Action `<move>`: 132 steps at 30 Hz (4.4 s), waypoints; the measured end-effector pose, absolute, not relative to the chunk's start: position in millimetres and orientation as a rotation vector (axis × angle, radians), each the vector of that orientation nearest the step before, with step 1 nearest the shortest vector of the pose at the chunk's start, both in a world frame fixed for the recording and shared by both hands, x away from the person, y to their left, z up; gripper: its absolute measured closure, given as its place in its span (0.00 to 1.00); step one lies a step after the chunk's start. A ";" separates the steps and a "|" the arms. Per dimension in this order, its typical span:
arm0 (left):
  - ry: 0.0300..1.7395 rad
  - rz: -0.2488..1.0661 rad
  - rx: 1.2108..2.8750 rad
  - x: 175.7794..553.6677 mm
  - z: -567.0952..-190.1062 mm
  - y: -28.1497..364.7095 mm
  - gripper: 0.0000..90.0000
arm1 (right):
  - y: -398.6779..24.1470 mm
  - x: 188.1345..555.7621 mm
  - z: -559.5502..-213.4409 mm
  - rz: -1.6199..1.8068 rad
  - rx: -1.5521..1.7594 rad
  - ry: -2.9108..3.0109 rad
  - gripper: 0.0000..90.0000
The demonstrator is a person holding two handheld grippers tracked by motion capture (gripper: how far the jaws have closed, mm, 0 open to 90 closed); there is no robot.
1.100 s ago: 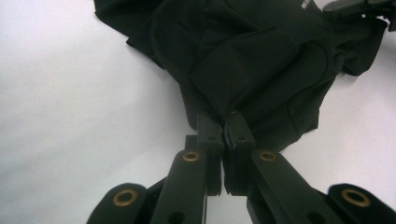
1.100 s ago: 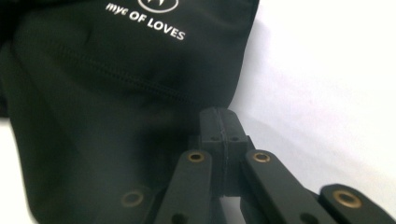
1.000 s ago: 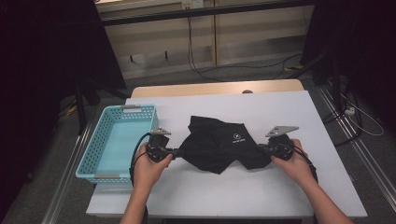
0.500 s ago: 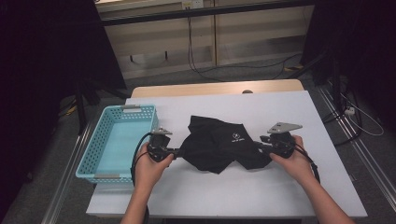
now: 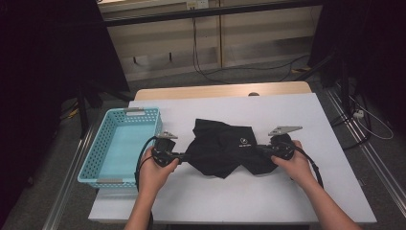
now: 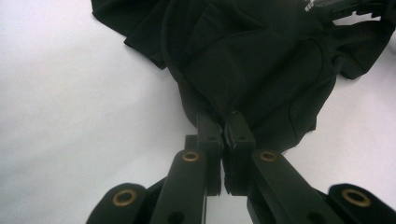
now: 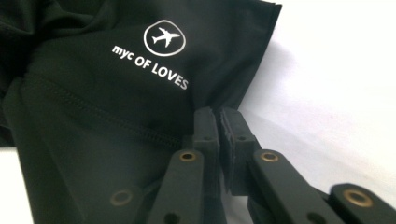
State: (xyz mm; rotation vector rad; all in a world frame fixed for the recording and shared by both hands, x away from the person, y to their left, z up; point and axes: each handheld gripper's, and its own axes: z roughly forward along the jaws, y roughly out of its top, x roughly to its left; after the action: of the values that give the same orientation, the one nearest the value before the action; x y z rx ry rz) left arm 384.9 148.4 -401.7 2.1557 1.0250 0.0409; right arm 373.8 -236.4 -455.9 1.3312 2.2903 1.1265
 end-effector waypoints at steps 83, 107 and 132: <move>1.022 -0.010 2.123 402.7 -452.7 77.6 0.89 | -305.2 344.9 -448.0 1.007 1.468 2.016 0.95; 1.139 -0.006 2.113 397.9 -421.1 136.0 0.97 | -291.4 336.5 -440.9 1.081 1.419 2.066 0.95; 1.074 -0.020 2.158 394.4 -432.4 115.5 0.96 | -276.2 367.5 -454.9 0.988 1.360 2.097 1.00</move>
State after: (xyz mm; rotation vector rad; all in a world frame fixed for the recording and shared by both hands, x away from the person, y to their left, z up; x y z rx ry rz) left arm 394.4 115.5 -432.4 2.1584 1.0736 -0.0205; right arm 367.5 -276.2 -454.9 1.3597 2.0970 0.9884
